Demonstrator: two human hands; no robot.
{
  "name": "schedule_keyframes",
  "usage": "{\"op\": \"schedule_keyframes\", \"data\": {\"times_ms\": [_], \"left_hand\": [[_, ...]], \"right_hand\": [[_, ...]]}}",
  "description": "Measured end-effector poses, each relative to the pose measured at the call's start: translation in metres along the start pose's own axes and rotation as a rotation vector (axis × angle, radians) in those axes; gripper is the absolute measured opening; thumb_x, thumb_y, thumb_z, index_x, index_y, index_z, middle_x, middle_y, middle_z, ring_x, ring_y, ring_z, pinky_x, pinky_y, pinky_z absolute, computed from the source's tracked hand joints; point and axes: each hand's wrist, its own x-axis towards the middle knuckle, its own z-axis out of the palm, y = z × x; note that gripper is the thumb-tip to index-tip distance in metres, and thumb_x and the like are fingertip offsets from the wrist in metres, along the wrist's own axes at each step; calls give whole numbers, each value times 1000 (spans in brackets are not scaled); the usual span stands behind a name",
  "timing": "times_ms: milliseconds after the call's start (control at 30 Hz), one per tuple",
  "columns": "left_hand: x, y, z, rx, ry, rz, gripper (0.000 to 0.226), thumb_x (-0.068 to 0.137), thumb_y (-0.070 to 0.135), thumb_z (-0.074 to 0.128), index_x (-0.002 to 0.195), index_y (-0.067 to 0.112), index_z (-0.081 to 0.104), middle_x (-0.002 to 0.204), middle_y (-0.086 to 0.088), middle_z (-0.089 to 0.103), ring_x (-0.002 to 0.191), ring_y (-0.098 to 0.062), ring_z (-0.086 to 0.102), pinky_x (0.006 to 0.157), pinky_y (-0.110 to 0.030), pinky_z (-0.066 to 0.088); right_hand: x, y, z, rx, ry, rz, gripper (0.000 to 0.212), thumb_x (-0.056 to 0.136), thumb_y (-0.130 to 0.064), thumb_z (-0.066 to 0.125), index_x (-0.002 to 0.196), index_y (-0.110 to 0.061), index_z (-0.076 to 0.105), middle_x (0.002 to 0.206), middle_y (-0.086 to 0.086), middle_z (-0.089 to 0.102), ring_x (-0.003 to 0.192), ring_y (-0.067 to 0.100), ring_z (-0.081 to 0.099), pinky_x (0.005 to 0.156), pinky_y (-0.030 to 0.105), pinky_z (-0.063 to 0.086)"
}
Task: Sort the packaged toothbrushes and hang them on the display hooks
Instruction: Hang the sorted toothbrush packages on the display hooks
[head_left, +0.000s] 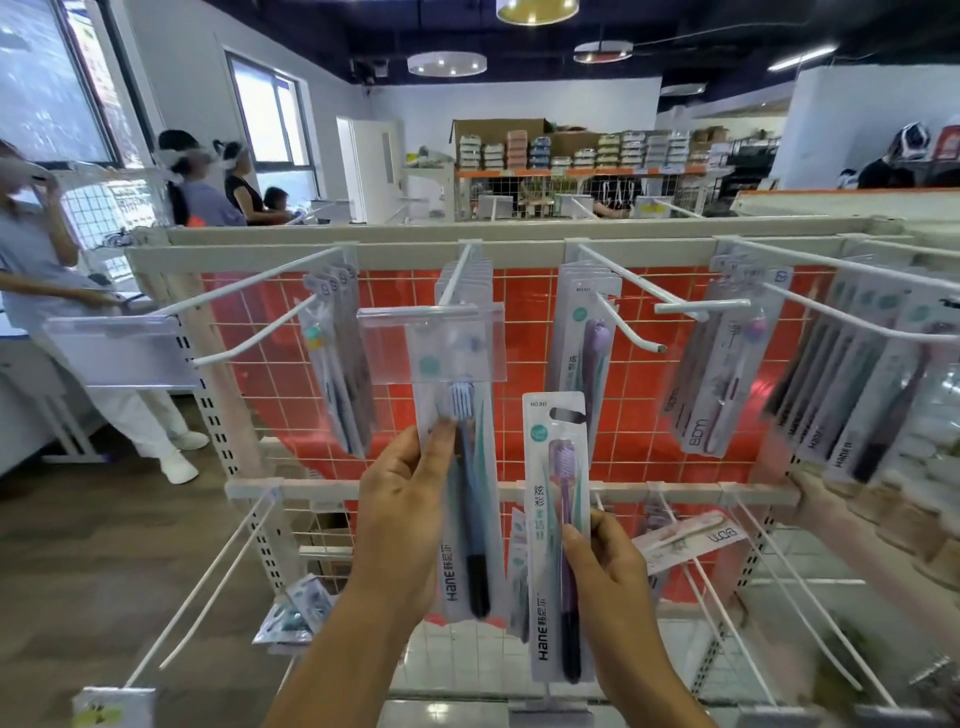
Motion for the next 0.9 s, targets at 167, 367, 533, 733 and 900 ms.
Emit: {"op": "schedule_keyframes", "data": {"times_ms": [167,367,533,733,900], "left_hand": [[18,-3,5,80,-7,-39,27,94,30,50,101,13,69,92,3,76,86,-8,71,70,-17,55],[62,-18,6,173,55,-99,56,80,64,59,103,14,69,92,-8,71,82,-25,61,84,-36,49],[81,-34,2,75,90,-173,84,57,78,71,106,9,64,102,-3,53,92,-24,44,77,-48,41],[78,-39,4,72,94,-144,68,63,71,72,102,16,68,106,-17,65,94,-27,55,98,-58,45],[67,-43,4,109,147,-84,34,82,46,65,97,16,67,103,-13,69,104,-36,63,93,-49,52]], "right_hand": [[1,1,-4,-36,-2,-16,14,97,-17,47,100,-16,61,86,-2,73,82,15,69,68,26,54],[1,-2,-12,-32,16,-61,14,96,-16,49,97,-17,63,88,3,72,86,23,68,76,38,57],[-3,-10,-18,-18,25,-129,13,94,-17,52,90,-19,64,85,5,70,80,21,66,76,42,57],[-12,-20,-19,3,25,-227,13,89,-37,56,84,-31,66,83,11,66,77,26,62,74,48,54],[-22,-30,-21,2,34,-359,14,83,-30,51,83,-33,66,80,5,65,74,24,63,68,42,56]]}}
